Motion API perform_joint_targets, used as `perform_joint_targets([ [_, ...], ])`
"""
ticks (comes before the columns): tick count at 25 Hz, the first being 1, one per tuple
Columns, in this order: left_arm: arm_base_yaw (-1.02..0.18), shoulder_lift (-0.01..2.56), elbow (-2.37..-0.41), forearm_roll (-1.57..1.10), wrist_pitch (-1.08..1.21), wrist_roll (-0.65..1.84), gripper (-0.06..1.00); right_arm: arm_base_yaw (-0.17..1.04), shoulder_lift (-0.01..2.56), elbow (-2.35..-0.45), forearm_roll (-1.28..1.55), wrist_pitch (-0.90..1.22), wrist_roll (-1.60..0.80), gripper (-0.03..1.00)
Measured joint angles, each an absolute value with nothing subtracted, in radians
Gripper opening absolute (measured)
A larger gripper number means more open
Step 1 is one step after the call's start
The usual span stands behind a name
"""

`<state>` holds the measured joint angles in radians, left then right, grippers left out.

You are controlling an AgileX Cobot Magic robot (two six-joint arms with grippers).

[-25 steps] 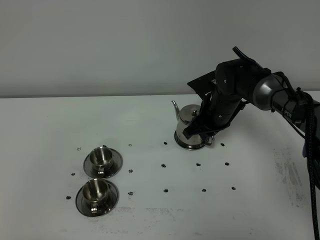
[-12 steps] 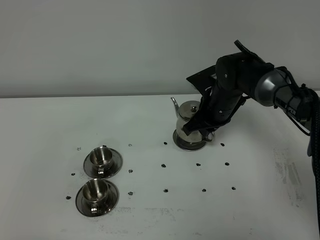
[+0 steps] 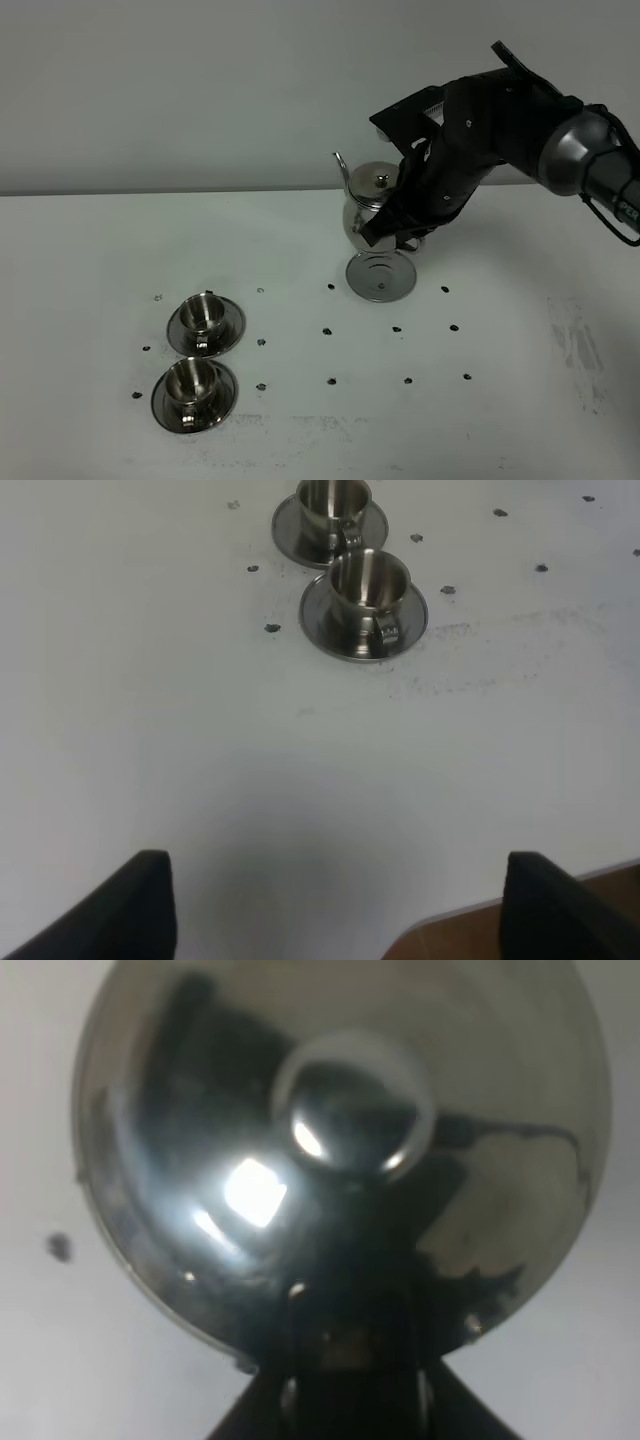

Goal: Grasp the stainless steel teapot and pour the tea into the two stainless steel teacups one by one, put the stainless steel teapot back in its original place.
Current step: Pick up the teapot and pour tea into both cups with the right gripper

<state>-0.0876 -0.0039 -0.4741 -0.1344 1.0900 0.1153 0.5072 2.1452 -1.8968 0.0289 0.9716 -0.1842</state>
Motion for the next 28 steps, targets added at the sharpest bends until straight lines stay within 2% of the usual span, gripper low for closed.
perform_joint_targets([
  [7, -0.088, -0.004, -0.474, -0.134, 1.090, 0.115, 0.66, 0.556, 1.922, -1.518, 0.090, 0.771, -0.279, 0.16],
  [12, -0.088, -0.004, -0.474, -0.134, 1.090, 0.115, 0.66, 0.619, 1.820, -1.395, 0.103, 0.764, -0.372, 0.15],
  [20, -0.088, -0.004, -0.474, -0.134, 1.090, 0.115, 0.66, 0.719, 1.806, -1.400, 0.155, 0.806, -0.580, 0.15],
  [28, -0.088, -0.004, -0.474, -0.134, 1.090, 0.115, 0.66, 0.728, 1.946, -1.652, 0.144, 1.072, -0.664, 0.15],
])
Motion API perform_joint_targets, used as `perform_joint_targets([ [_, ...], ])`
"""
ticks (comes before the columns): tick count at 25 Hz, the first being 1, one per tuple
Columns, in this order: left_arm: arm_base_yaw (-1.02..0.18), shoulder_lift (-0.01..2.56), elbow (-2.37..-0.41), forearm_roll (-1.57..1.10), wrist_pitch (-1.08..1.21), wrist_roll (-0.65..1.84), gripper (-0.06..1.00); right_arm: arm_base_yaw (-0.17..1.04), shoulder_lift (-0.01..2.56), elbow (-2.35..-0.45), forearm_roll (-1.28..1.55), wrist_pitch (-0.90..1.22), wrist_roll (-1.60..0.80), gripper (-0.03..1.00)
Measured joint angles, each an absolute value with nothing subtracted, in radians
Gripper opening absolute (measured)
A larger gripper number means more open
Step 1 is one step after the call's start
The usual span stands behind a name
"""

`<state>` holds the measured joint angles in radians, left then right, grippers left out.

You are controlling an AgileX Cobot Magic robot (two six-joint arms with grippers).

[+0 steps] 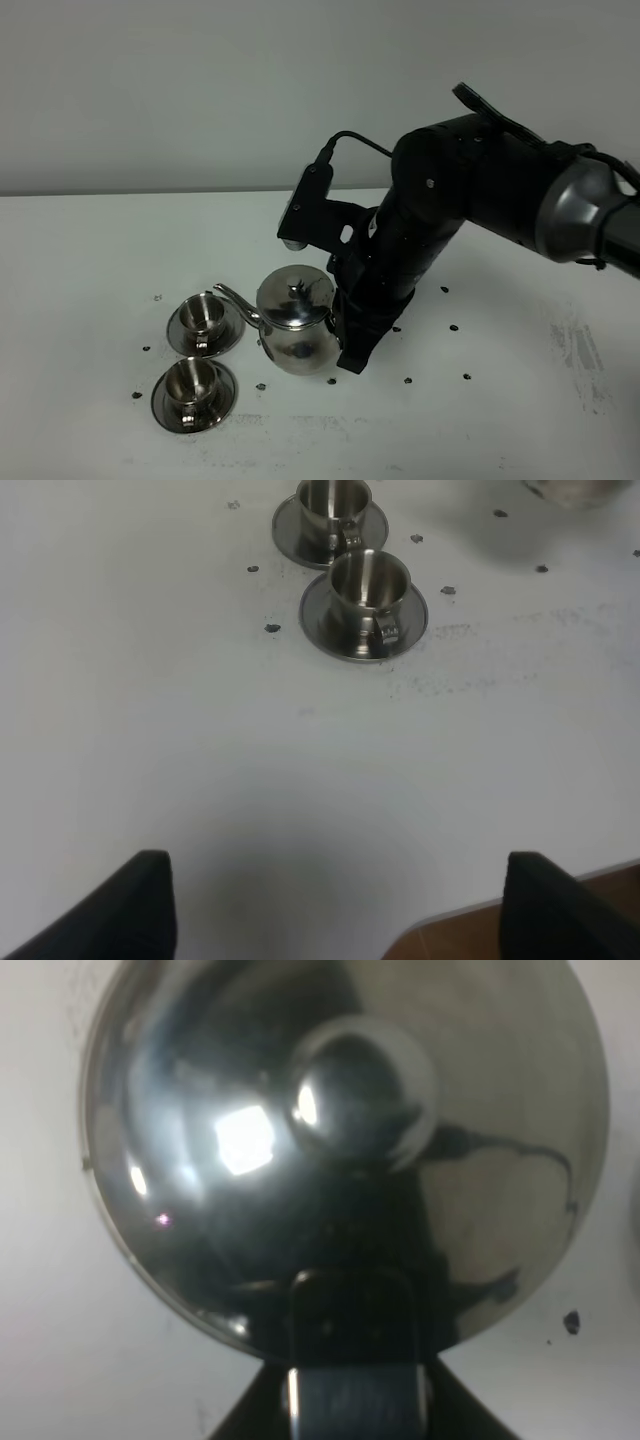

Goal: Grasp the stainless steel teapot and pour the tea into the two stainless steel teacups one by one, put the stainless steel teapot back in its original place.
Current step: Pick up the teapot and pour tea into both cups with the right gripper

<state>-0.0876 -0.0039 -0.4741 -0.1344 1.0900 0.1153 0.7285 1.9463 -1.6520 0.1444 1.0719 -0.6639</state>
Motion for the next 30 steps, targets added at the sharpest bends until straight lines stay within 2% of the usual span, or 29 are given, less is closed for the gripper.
perform_joint_targets([
  [5, -0.088, -0.004, -0.474, -0.134, 1.090, 0.115, 0.66, 0.738, 2.026, -1.753, 0.131, 1.157, -0.713, 0.15],
  [14, -0.088, -0.004, -0.474, -0.134, 1.090, 0.117, 0.66, 0.804, 2.062, -1.761, 0.101, 1.156, -0.764, 0.14],
  [30, -0.088, -0.004, -0.474, -0.130, 1.090, 0.117, 0.66, 0.848, 2.120, -1.763, -0.028, 1.130, -0.783, 0.14],
])
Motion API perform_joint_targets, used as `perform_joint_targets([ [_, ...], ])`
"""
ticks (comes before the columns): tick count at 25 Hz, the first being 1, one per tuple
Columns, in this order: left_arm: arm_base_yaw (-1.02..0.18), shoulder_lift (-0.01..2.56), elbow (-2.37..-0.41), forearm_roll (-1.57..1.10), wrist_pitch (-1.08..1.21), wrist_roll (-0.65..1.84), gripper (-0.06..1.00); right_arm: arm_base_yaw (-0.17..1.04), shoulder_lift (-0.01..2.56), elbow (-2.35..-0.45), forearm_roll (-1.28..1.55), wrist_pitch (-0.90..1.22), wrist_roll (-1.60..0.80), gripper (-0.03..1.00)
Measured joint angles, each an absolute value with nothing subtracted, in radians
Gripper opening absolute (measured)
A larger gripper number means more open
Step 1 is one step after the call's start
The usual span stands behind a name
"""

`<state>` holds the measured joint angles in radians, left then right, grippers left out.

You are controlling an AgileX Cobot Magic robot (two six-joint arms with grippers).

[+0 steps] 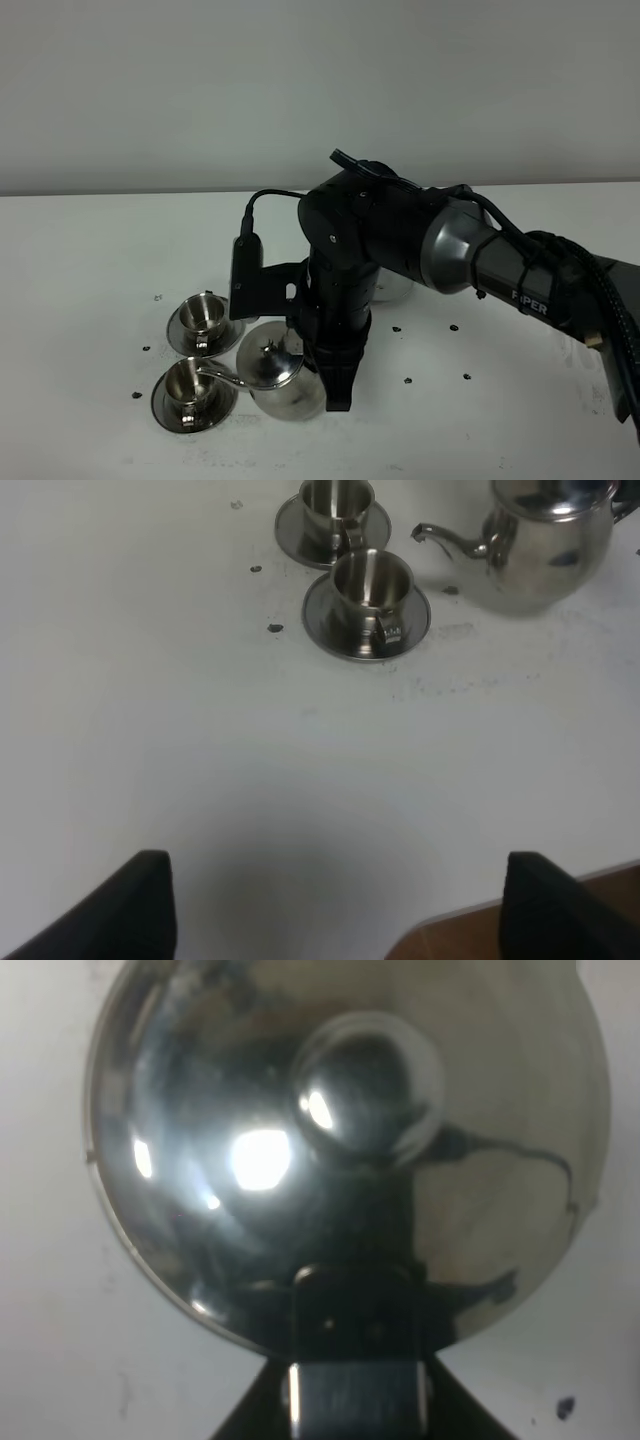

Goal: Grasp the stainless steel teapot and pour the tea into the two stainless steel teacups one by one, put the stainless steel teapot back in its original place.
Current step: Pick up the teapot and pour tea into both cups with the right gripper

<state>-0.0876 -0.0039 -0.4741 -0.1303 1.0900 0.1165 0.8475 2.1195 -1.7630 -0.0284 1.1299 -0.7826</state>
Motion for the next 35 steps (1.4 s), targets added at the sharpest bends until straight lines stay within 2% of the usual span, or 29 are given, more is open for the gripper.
perform_joint_targets([
  [10, -0.088, -0.004, -0.474, -0.130, 1.090, 0.117, 0.66, 0.858, 2.121, -1.763, -0.074, 1.103, -0.783, 0.14],
  [35, -0.088, -0.004, -0.474, -0.131, 1.090, 0.115, 0.66, 0.895, 2.228, -1.925, -0.141, 1.194, -0.783, 0.14],
])
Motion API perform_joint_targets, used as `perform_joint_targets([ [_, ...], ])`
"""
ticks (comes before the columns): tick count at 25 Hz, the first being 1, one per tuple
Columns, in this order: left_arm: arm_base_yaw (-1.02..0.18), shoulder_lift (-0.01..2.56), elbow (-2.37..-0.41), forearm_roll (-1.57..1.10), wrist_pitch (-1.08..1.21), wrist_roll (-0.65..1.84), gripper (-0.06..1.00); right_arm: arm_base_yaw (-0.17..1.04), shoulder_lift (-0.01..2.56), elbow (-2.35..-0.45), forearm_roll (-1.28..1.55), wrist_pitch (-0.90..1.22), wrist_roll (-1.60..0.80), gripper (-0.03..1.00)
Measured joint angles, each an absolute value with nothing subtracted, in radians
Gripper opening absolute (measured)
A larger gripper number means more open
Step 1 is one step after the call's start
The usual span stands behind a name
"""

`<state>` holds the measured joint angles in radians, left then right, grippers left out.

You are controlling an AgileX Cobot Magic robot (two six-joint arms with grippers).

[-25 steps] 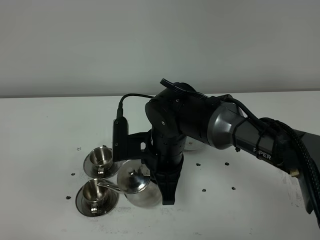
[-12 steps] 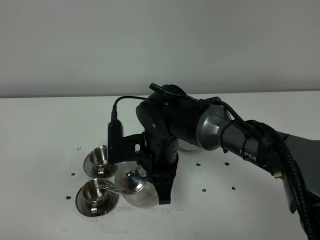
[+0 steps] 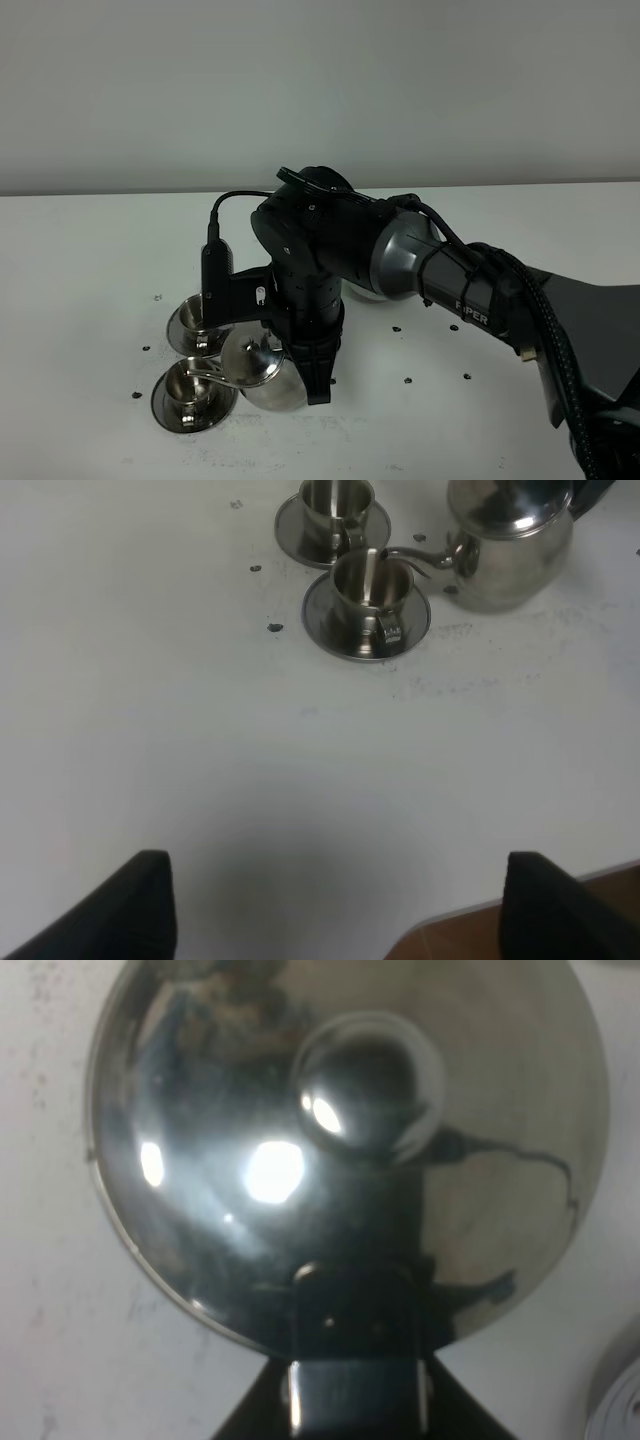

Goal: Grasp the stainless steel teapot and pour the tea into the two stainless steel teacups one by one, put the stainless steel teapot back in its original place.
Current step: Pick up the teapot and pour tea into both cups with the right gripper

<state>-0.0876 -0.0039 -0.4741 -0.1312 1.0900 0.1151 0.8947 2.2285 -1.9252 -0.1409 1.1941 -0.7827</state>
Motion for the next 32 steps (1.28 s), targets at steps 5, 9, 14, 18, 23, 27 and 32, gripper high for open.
perform_joint_targets([
  [5, -0.088, -0.004, -0.474, -0.113, 1.090, 0.115, 0.66, 0.898, 2.230, -1.929, -0.176, 1.205, -0.783, 0.14],
  [9, -0.088, -0.004, -0.474, -0.112, 1.090, 0.115, 0.66, 0.900, 2.230, -1.929, -0.201, 1.208, -0.783, 0.14],
  [14, -0.088, -0.004, -0.474, -0.112, 1.090, 0.115, 0.66, 0.908, 2.230, -1.929, -0.216, 1.207, -0.783, 0.14],
  [18, -0.088, -0.004, -0.474, -0.112, 1.090, 0.115, 0.66, 0.918, 2.230, -1.929, -0.243, 1.207, -0.782, 0.14],
  [23, -0.088, -0.004, -0.474, -0.112, 1.090, 0.115, 0.66, 0.928, 2.230, -1.929, -0.259, 1.204, -0.781, 0.14],
  [27, -0.088, -0.004, -0.474, -0.112, 1.090, 0.115, 0.66, 0.937, 2.230, -1.929, -0.280, 1.196, -0.770, 0.14],
  [32, -0.088, -0.004, -0.474, -0.112, 1.090, 0.117, 0.66, 0.941, 2.230, -1.929, -0.308, 1.190, -0.761, 0.14],
])
